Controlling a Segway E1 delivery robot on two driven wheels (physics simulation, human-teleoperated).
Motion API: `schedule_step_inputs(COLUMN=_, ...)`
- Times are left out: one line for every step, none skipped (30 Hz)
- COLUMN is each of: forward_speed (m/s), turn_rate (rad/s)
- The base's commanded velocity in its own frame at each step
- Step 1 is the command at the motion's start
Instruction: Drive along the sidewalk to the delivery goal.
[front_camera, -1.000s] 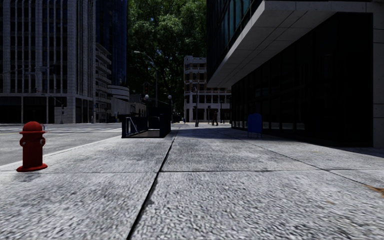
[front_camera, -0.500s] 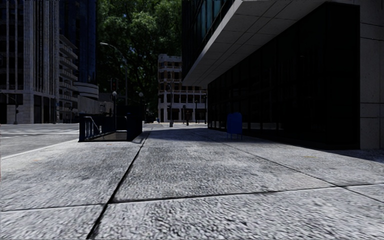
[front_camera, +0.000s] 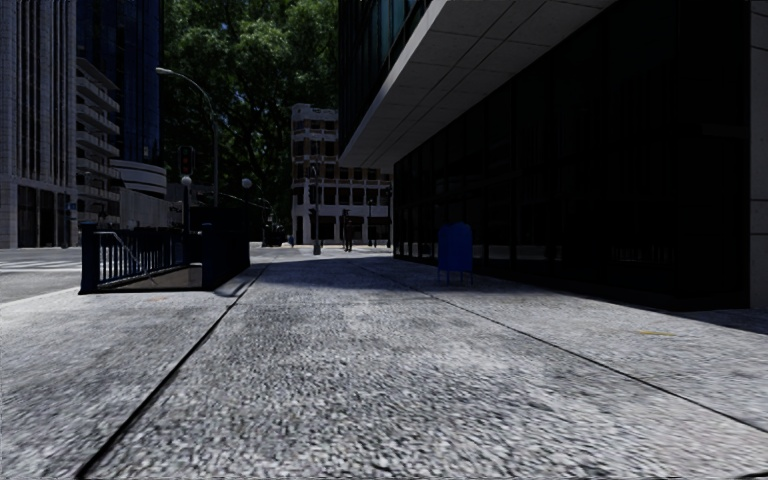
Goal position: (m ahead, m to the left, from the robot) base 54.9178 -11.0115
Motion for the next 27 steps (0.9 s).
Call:
schedule_step_inputs(forward_speed=2.00, turn_rate=0.00)
schedule_step_inputs(forward_speed=2.00, turn_rate=0.00)
schedule_step_inputs(forward_speed=2.00, turn_rate=0.00)
schedule_step_inputs(forward_speed=2.00, turn_rate=0.00)
schedule_step_inputs(forward_speed=2.00, turn_rate=0.00)
schedule_step_inputs(forward_speed=2.00, turn_rate=0.00)
schedule_step_inputs(forward_speed=2.00, turn_rate=0.00)
schedule_step_inputs(forward_speed=2.00, turn_rate=0.00)
schedule_step_inputs(forward_speed=2.00, turn_rate=0.00)
schedule_step_inputs(forward_speed=2.00, turn_rate=0.00)
schedule_step_inputs(forward_speed=2.00, turn_rate=0.00)
schedule_step_inputs(forward_speed=2.00, turn_rate=0.00)
schedule_step_inputs(forward_speed=2.00, turn_rate=0.00)
schedule_step_inputs(forward_speed=2.00, turn_rate=0.00)
schedule_step_inputs(forward_speed=2.00, turn_rate=0.00)
schedule_step_inputs(forward_speed=2.00, turn_rate=0.00)
schedule_step_inputs(forward_speed=2.00, turn_rate=0.00)
schedule_step_inputs(forward_speed=2.00, turn_rate=0.00)
schedule_step_inputs(forward_speed=2.00, turn_rate=0.00)
schedule_step_inputs(forward_speed=2.00, turn_rate=0.00)
schedule_step_inputs(forward_speed=2.00, turn_rate=0.00)
schedule_step_inputs(forward_speed=2.00, turn_rate=0.00)
schedule_step_inputs(forward_speed=2.00, turn_rate=0.00)
schedule_step_inputs(forward_speed=2.00, turn_rate=0.00)
schedule_step_inputs(forward_speed=2.00, turn_rate=0.00)
schedule_step_inputs(forward_speed=2.00, turn_rate=0.00)
schedule_step_inputs(forward_speed=2.00, turn_rate=0.00)
